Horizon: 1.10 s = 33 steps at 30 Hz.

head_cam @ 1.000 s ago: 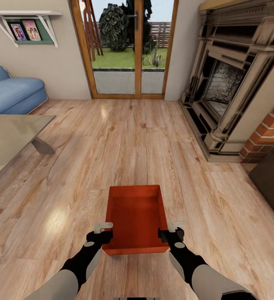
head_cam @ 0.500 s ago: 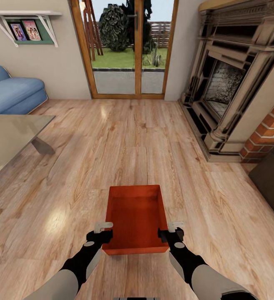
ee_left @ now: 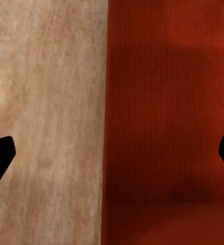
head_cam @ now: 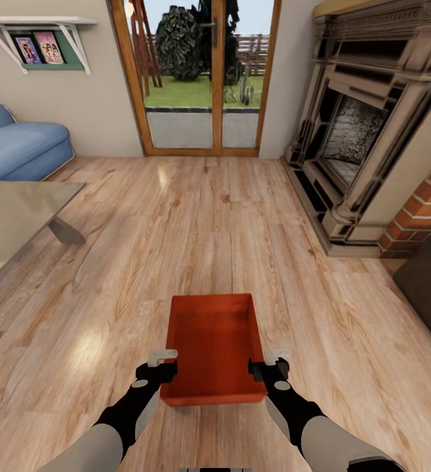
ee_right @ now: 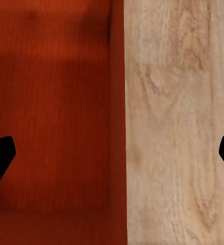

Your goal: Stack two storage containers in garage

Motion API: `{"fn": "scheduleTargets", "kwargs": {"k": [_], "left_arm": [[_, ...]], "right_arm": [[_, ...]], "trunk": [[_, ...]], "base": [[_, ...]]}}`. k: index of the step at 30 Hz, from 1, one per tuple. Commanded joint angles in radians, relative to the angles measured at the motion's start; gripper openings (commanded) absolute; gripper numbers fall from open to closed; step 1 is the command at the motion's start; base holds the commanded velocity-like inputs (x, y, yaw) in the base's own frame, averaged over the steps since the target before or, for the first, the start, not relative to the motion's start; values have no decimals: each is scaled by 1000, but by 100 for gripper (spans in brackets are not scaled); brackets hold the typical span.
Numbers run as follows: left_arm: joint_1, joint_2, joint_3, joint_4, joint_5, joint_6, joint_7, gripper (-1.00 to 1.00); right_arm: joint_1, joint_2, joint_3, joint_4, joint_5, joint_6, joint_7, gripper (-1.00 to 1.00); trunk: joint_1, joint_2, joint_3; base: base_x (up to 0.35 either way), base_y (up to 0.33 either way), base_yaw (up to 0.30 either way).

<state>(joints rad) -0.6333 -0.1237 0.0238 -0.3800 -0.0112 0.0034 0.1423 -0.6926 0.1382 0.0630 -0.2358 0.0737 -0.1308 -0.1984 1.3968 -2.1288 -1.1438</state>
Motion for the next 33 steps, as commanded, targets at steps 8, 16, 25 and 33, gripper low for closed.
{"fn": "scheduleTargets", "kwargs": {"k": [8,16,25,33], "left_arm": [[0,-1,4,0,-1,0,2,100],[0,-1,4,0,-1,1,2,100],[0,-1,4,0,-1,1,2,100],[0,-1,5,1,-1,1,3,100]], "right_arm": [[-1,0,6,1,8,1,-9,100],[-1,0,6,1,8,1,-9,100],[0,0,6,1,8,0,-9,100],[0,0,6,1,8,0,-9,100]], "trunk": [[0,0,-1],[0,0,-1],[0,0,-1],[0,0,-1]], "base": [[36,0,0],[1,0,0],[0,0,0],[6,0,0]]}}
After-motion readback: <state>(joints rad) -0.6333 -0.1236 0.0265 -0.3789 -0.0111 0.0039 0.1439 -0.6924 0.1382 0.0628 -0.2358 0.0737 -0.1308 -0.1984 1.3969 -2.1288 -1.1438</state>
